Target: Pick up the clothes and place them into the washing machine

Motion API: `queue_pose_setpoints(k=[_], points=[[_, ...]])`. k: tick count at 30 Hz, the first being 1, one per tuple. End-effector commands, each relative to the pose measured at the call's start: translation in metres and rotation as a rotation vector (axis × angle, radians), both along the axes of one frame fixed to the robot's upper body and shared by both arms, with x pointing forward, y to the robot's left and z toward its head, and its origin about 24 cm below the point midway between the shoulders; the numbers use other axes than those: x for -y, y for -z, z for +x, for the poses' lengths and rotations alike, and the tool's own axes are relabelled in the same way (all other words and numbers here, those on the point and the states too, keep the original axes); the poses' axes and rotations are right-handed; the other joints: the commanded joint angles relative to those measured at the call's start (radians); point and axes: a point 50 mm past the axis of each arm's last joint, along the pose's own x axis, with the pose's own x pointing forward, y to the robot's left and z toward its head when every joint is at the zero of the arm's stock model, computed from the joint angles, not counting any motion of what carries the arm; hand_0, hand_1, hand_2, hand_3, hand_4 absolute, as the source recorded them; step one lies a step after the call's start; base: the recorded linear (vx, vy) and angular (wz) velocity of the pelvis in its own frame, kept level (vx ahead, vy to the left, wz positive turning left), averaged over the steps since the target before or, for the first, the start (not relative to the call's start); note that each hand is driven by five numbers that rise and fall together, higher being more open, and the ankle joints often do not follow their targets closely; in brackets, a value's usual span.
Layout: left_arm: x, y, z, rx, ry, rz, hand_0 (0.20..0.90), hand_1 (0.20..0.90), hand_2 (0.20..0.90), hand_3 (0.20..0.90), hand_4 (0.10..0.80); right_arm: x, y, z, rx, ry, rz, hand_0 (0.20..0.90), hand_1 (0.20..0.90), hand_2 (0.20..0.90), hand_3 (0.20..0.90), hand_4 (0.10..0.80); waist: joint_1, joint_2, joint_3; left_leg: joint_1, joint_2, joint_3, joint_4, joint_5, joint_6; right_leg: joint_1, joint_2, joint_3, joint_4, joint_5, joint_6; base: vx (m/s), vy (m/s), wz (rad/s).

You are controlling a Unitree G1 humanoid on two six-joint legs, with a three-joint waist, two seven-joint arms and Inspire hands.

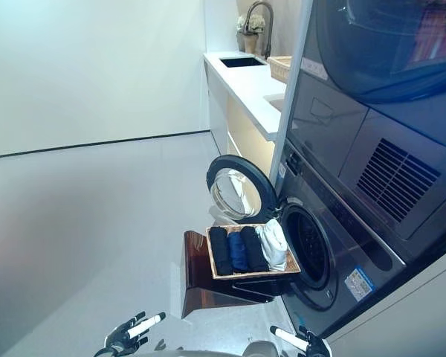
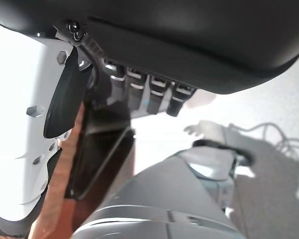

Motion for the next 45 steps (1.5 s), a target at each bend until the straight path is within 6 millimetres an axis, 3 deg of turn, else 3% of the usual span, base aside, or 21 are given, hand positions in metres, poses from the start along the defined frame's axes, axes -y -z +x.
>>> queue_pose_setpoints(k=[1,3,6,8,10,18,25,26,29,31,35,36,37,38,39,40,42,45], points=[[-0.015,-0.013,0.031,0.127,-0.015,0.045,0.900,0.900,0.900,0.900,0.800,0.010,-0.010,0.032,0.118,0.069,-0.039,0.900,0.900,0.900,0.900,0.800,-0.029,-0.034,-0.005,0.128,0.009,-0.051,0.043,-0.163,-0.091,-0.076,-0.015,0.038,-0.183,0.227,0.066,0.209,-0.151,0.16],[-0.015,-0.012,0.027,0.121,-0.031,0.044,0.900,0.900,0.900,0.900,0.800,0.007,-0.009,0.031,0.113,0.060,-0.032,0.900,0.900,0.900,0.900,0.800,-0.027,-0.042,-0.004,0.154,0.029,-0.052,0.033,-0.176,-0.103,-0.073,-0.004,0.035,-0.194,0.255,0.078,0.175,-0.157,0.20],[-0.014,-0.010,0.021,0.108,-0.041,0.036,0.900,0.900,0.900,0.900,0.800,0.005,-0.008,0.028,0.100,0.048,-0.030,0.900,0.900,0.900,0.900,0.800,-0.022,-0.052,-0.016,0.166,0.049,-0.055,0.033,-0.185,-0.114,-0.058,0.015,0.004,-0.189,0.238,0.071,0.146,-0.163,0.13],[-0.010,-0.007,0.014,0.092,-0.064,0.022,0.900,0.900,0.900,0.900,0.800,0.006,-0.008,0.028,0.098,0.033,-0.037,0.900,0.900,0.900,0.900,0.800,-0.016,-0.047,-0.045,0.160,0.096,-0.055,0.042,-0.188,-0.136,-0.034,0.059,-0.009,-0.205,0.215,0.060,0.180,-0.243,0.41],[-0.007,-0.006,0.013,0.092,-0.075,0.013,0.900,0.900,0.900,0.900,0.800,0.008,-0.010,0.033,0.109,0.031,-0.043,0.900,0.900,0.900,0.900,0.800,-0.013,-0.038,-0.051,0.148,0.126,-0.056,0.054,-0.183,-0.151,-0.041,0.079,-0.014,-0.187,0.197,0.052,0.104,-0.173,0.07],[0.001,-0.008,0.028,0.125,-0.084,-0.004,0.900,0.900,0.900,0.900,0.800,0.012,-0.018,0.053,0.166,-0.014,-0.073,0.900,0.900,0.900,0.900,0.800,-0.019,-0.009,-0.052,0.126,0.232,-0.054,0.054,-0.102,-0.210,-0.061,0.143,-0.051,-0.166,0.148,0.020,0.061,-0.134,0.03],[0.008,-0.008,0.035,0.128,-0.051,-0.013,0.900,0.900,0.900,0.900,0.800,0.018,-0.018,0.049,0.149,0.006,-0.088,0.900,0.900,0.900,0.900,0.800,-0.030,0.001,-0.050,0.103,0.283,-0.033,0.062,-0.038,-0.238,-0.064,0.183,-0.074,-0.169,0.121,-0.006,0.046,-0.107,0.10],[0.007,-0.009,0.036,0.131,-0.052,-0.008,0.900,0.900,0.900,0.900,0.800,0.018,-0.017,0.047,0.144,0.005,-0.085,0.900,0.900,0.900,0.900,0.800,-0.030,0.003,-0.051,0.076,0.294,-0.043,0.124,0.006,-0.240,-0.063,0.213,-0.061,-0.162,0.102,-0.027,0.067,-0.148,0.12],[0.008,-0.012,0.044,0.153,-0.049,-0.008,0.900,0.900,0.900,0.900,0.800,0.021,-0.017,0.045,0.135,0.015,-0.095,0.900,0.900,0.900,0.900,0.800,-0.013,-0.019,-0.020,-0.024,0.261,-0.062,0.324,0.072,-0.225,-0.009,0.227,-0.049,-0.168,0.076,-0.065,0.059,-0.161,0.15],[0.008,-0.013,0.049,0.160,-0.045,-0.009,0.900,0.900,0.900,0.900,0.800,0.023,-0.019,0.046,0.139,0.032,-0.108,0.900,0.900,0.900,0.900,0.800,-0.006,-0.028,0.002,-0.068,0.253,-0.053,0.322,0.088,-0.218,0.026,0.223,-0.058,-0.174,0.059,-0.070,0.060,-0.059,0.28],[0.005,-0.015,0.053,0.169,-0.044,0.003,0.900,0.900,0.900,0.900,0.800,0.026,-0.023,0.056,0.168,0.031,-0.117,0.900,0.900,0.900,0.900,0.800,0.023,-0.069,0.025,-0.228,0.192,-0.040,0.260,0.015,-0.194,0.070,0.194,-0.022,-0.189,0.040,-0.057,0.101,-0.004,0.19],[0.005,-0.015,0.053,0.169,-0.044,0.004,0.900,0.900,0.900,0.900,0.800,0.026,-0.023,0.056,0.168,0.031,-0.117,0.900,0.900,0.900,0.900,0.800,0.025,-0.069,0.026,-0.227,0.192,-0.038,0.263,0.011,-0.194,0.071,0.194,-0.020,-0.187,0.038,-0.056,0.153,0.062,-0.01],[0.003,-0.016,0.054,0.170,-0.053,0.008,0.900,0.900,0.900,0.900,0.800,0.026,-0.024,0.060,0.175,0.025,-0.122,0.900,0.900,0.900,0.900,0.800,0.042,-0.062,0.035,-0.290,0.193,-0.044,0.196,0.068,-0.206,0.092,0.206,0.008,-0.190,0.028,-0.054,0.114,0.053,-0.12],[0.003,-0.015,0.054,0.170,-0.053,0.008,0.900,0.900,0.900,0.900,0.800,0.026,-0.024,0.059,0.174,0.025,-0.122,0.900,0.900,0.900,0.900,0.800,0.044,-0.063,0.037,-0.285,0.194,-0.042,0.193,0.067,-0.206,0.094,0.207,0.009,-0.189,0.025,-0.054,0.166,0.078,-0.16],[0.003,-0.016,0.054,0.172,-0.058,0.005,0.900,0.900,0.900,0.900,0.800,0.026,-0.024,0.060,0.176,0.023,-0.124,0.900,0.900,0.900,0.900,0.800,0.056,-0.056,0.043,-0.311,0.199,-0.048,0.163,0.103,-0.212,0.109,0.213,0.022,-0.191,0.016,-0.053,0.220,0.108,-0.15],[0.003,-0.015,0.054,0.172,-0.061,0.006,0.900,0.900,0.900,0.900,0.800,0.025,-0.025,0.062,0.181,0.025,-0.126,0.900,0.900,0.900,0.900,0.800,0.075,-0.039,0.045,-0.385,0.215,-0.059,0.090,0.179,-0.221,0.144,0.225,0.043,-0.202,-0.005,-0.049,0.295,0.145,-0.26],[0.004,-0.014,0.051,0.163,-0.065,0.004,0.900,0.900,0.900,0.900,0.800,0.025,-0.025,0.062,0.181,0.023,-0.129,0.900,0.900,0.900,0.900,0.800,0.089,-0.029,0.047,-0.393,0.228,-0.059,0.036,0.211,-0.227,0.178,0.226,0.072,-0.205,-0.030,-0.042,0.268,0.155,-0.59],[0.004,-0.014,0.051,0.162,-0.071,0.002,0.900,0.900,0.900,0.900,0.800,0.023,-0.022,0.059,0.171,0.039,-0.117,0.900,0.900,0.900,0.900,0.800,0.091,-0.017,0.039,-0.390,0.242,0.001,0.057,0.230,-0.229,0.234,0.199,0.087,-0.207,-0.060,-0.027,0.230,0.193,-0.82]])
